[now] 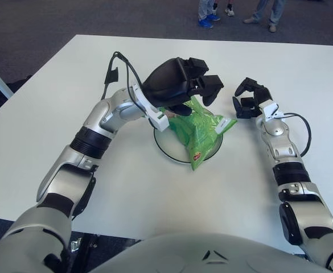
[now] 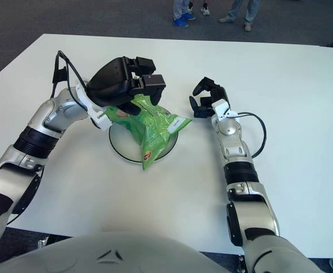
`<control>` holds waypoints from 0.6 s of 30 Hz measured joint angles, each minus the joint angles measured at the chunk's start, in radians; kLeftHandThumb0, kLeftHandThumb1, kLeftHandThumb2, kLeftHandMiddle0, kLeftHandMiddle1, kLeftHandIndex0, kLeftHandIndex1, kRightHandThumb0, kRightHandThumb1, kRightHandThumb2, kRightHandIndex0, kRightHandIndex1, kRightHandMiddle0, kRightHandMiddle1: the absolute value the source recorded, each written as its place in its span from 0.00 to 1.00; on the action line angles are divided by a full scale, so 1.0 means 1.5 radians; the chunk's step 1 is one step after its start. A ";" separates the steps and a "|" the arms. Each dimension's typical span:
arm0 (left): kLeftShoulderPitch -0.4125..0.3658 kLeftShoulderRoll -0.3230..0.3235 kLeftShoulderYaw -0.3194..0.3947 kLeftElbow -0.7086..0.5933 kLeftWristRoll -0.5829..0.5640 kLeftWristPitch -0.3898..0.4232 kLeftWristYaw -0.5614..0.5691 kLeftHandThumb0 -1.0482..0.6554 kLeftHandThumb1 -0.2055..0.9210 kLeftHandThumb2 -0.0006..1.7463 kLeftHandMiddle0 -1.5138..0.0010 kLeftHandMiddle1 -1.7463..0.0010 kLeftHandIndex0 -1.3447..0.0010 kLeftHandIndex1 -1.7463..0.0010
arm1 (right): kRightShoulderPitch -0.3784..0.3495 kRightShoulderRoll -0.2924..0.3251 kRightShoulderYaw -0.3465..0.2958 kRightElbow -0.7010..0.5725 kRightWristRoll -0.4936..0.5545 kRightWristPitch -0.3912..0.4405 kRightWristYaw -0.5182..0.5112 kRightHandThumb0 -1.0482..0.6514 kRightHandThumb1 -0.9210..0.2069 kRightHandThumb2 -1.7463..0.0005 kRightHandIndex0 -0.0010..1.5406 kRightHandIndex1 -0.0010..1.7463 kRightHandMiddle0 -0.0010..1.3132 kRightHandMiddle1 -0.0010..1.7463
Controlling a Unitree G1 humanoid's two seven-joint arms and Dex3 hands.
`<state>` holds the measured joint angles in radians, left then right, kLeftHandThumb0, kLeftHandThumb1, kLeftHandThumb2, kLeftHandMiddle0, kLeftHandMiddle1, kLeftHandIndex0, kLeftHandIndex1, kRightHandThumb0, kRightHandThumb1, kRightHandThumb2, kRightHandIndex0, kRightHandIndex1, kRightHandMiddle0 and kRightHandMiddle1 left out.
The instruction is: Put the snack into the plate.
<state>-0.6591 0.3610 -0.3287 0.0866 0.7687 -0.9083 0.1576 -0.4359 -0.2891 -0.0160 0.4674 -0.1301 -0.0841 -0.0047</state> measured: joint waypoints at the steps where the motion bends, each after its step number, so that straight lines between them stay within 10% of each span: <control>1: 0.009 -0.006 0.000 -0.007 0.020 -0.004 0.020 0.61 0.13 1.00 0.41 0.00 0.50 0.01 | -0.001 0.000 0.000 0.002 0.000 0.000 0.000 0.33 0.55 0.24 0.80 1.00 0.48 1.00; 18: 0.047 0.003 0.003 -0.033 0.118 0.037 0.073 0.61 0.28 0.89 0.48 0.01 0.61 0.00 | -0.007 0.005 -0.010 0.020 0.016 -0.010 0.001 0.32 0.56 0.22 0.81 1.00 0.49 1.00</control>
<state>-0.5884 0.3657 -0.3243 0.0376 0.9460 -0.8531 0.2674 -0.4459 -0.2822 -0.0314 0.4969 -0.1061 -0.0998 -0.0028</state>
